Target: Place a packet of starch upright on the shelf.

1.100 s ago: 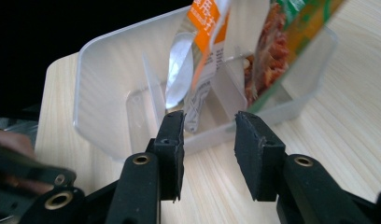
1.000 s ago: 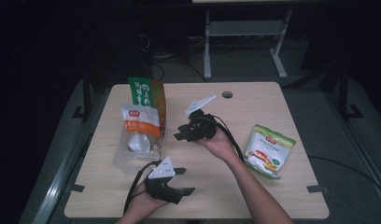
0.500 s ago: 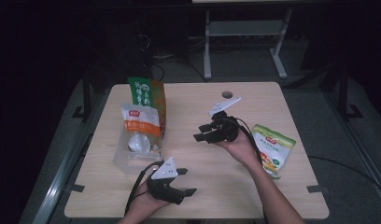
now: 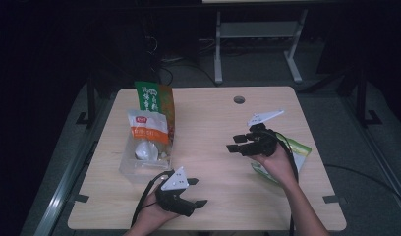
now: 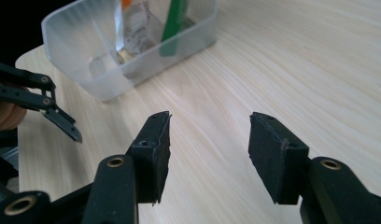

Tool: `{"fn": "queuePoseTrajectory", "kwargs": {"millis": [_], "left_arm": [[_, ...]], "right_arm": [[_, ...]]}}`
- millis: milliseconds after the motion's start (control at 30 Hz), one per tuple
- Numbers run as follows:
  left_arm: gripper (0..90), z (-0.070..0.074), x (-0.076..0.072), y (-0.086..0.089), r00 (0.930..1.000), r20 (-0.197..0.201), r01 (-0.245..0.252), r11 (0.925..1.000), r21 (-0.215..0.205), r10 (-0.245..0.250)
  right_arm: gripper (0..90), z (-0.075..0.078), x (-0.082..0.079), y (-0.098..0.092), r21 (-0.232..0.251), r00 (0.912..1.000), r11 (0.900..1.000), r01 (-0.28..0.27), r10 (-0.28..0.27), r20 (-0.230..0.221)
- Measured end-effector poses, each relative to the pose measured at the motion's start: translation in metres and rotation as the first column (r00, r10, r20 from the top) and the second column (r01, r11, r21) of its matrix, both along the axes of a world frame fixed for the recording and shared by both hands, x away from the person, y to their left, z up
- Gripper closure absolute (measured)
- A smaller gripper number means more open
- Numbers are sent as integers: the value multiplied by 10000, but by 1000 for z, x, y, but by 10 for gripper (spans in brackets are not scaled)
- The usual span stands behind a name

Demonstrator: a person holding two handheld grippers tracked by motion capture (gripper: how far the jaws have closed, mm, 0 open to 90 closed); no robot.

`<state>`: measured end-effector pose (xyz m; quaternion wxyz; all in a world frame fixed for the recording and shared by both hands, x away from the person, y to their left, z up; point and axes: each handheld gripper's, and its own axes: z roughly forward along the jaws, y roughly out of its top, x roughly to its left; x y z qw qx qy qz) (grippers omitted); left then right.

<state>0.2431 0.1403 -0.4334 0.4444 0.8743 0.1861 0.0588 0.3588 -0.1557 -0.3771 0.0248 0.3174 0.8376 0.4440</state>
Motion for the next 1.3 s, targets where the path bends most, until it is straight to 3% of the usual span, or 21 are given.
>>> {"fn": "queuePoseTrajectory", "kwargs": {"millis": [333,633,933,1167,1300], "left_arm": [[267,-2,-1,-5,9999,-115,19,10000,20,-19],[269,-2,-1,-9,9998,-133,162,9998,100,-161],[269,-2,2,-20,9990,-278,358,9993,140,-354],[267,1,6,-33,9985,-126,543,9980,338,-539],[264,2,11,-46,9980,-98,625,9975,324,-622]], "right_arm": [[443,-7,-14,-34,-57,9978,9978,659,-659,-67],[429,-18,-30,-69,78,9906,9909,1346,-1344,-239],[395,-30,-48,-101,-304,9766,9775,2088,-2100,-470],[381,-36,-52,-115,-615,9648,9658,2521,-2558,-620],[372,-38,-54,-120,-563,9602,9614,2694,-2726,-612]]}}
